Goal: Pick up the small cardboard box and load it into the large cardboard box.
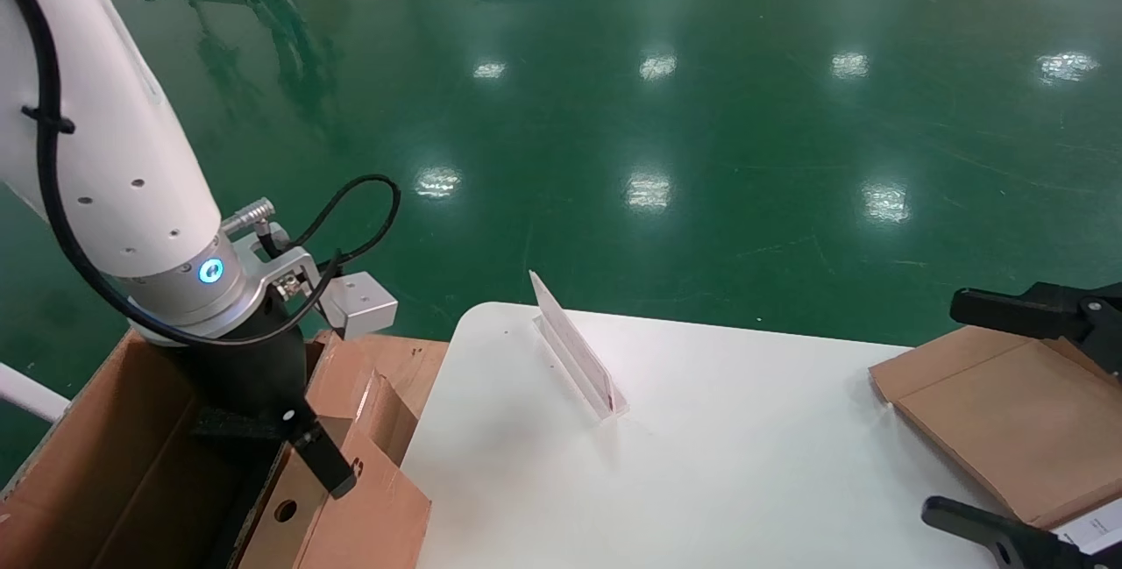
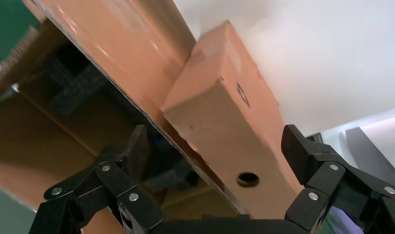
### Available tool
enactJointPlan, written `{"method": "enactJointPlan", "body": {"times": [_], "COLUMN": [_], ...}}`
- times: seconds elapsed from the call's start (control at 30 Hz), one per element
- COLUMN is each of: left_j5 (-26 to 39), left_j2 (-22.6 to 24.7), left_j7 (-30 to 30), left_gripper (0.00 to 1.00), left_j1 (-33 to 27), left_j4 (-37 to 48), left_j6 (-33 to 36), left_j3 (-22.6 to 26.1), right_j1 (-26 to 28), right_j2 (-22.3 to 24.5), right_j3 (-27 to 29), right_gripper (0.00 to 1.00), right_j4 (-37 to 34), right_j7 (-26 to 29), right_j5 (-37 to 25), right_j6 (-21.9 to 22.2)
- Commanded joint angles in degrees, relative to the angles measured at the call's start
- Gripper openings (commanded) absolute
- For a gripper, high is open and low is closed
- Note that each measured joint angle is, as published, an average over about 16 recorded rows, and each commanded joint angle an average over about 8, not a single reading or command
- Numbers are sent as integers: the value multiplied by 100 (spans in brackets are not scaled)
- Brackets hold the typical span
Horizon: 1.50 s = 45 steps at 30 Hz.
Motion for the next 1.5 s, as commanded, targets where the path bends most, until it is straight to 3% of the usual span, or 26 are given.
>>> {"method": "enactJointPlan", "body": {"times": [0.03, 0.43, 1.07, 1.23, 1.27, 1.33, 1.5], "left_j5": [-102, -471, -474, -467, -466, -464, -462], "left_j2": [58, -87, -390, -423, -427, -434, -445], "left_j7": [-130, -470, -517, -512, -512, -511, -509], "left_gripper": [100, 100, 100, 38, 25, 0, 0], "left_j1": [-86, -125, 106, 135, 139, 145, 155], "left_j4": [0, -1, -1, -1, -1, -1, -1], "left_j6": [3, -96, -405, -457, -463, -474, -492], "left_j3": [151, 558, 662, 661, 661, 660, 660], "right_j1": [0, 0, 0, 0, 0, 0, 0], "right_j2": [0, 0, 0, 0, 0, 0, 0], "right_j3": [0, 0, 0, 0, 0, 0, 0], "right_gripper": [100, 100, 100, 100, 97, 74, 11], "right_j4": [0, 0, 0, 0, 0, 0, 0], "right_j7": [0, 0, 0, 0, 0, 0, 0], "right_j5": [0, 0, 0, 0, 0, 0, 0], "right_j6": [0, 0, 0, 0, 0, 0, 0]}}
